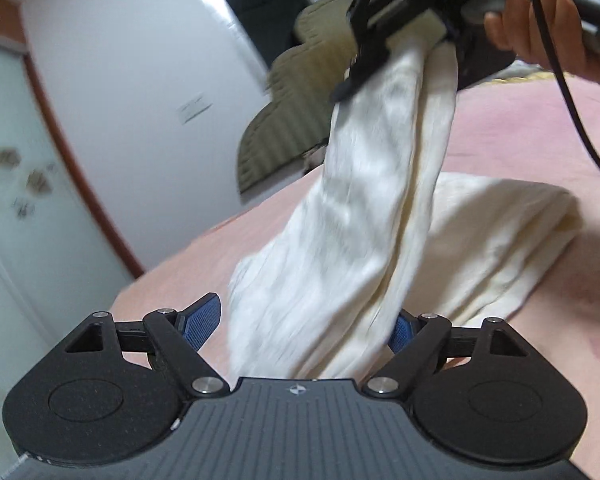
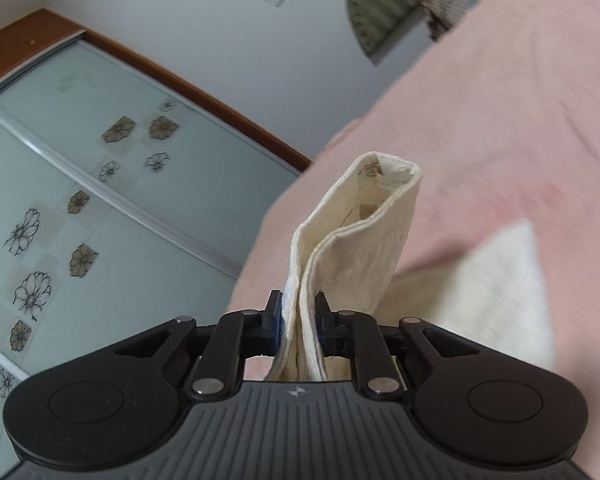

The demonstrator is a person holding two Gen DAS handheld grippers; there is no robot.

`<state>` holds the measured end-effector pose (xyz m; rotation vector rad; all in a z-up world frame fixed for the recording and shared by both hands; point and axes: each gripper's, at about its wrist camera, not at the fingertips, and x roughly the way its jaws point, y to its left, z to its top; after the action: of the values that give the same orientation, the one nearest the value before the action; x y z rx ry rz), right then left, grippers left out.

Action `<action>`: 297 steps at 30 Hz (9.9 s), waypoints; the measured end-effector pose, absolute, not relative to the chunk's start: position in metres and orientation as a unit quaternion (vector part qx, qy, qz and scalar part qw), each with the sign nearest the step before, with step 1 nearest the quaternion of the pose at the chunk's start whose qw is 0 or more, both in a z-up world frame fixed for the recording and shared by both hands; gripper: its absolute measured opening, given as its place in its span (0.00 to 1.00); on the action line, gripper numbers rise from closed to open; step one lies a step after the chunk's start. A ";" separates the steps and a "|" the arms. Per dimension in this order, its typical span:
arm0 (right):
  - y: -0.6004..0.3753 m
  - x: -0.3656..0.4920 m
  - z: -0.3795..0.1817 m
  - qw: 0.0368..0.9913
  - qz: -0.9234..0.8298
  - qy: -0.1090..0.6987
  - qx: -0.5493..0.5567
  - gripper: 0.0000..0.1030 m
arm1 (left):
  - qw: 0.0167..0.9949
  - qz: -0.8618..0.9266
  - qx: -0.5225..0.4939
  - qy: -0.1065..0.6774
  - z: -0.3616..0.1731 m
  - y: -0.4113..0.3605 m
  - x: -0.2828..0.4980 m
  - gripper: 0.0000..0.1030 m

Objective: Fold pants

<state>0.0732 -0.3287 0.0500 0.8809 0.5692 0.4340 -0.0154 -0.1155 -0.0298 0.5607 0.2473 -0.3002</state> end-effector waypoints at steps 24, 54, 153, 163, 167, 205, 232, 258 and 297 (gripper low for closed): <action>-0.354 0.049 0.013 0.836 0.161 0.271 0.449 0.14 | 0.950 -0.107 0.220 0.192 -0.013 -0.035 -0.031 0.77; -0.315 -0.019 0.014 0.932 0.072 0.264 0.236 0.17 | 0.955 -0.148 0.155 0.207 0.015 0.001 -0.026 0.85; -0.335 -0.023 -0.002 0.928 0.014 0.275 0.252 0.83 | 0.930 -0.283 0.191 0.136 -0.003 -0.123 -0.025 0.98; -0.371 0.035 -0.044 0.870 0.139 0.341 0.327 0.82 | 0.899 -0.221 -0.127 0.356 -0.014 0.006 0.100 0.93; -0.368 0.049 -0.046 0.854 0.175 0.345 0.348 0.83 | 0.859 -0.236 -0.215 0.400 -0.041 0.026 0.129 0.93; -0.294 0.145 -0.006 0.907 0.078 0.332 0.245 0.49 | 0.936 -0.113 -0.050 0.329 0.003 0.022 0.147 0.50; -0.177 0.005 0.033 0.950 0.015 0.309 0.049 0.90 | 0.948 -0.088 0.065 0.300 0.011 -0.030 0.028 0.90; -0.174 0.002 0.003 0.942 -0.002 0.322 0.094 1.00 | 0.939 -0.060 0.062 0.334 -0.024 -0.023 0.016 0.96; -0.150 0.012 -0.017 0.939 -0.002 0.344 0.025 1.00 | 0.942 -0.064 0.054 0.324 -0.037 -0.021 0.024 1.00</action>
<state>0.0124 -0.1500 -0.0175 0.0512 0.7027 -0.0048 0.0237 -0.0211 -0.0369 0.1095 0.6603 -0.1303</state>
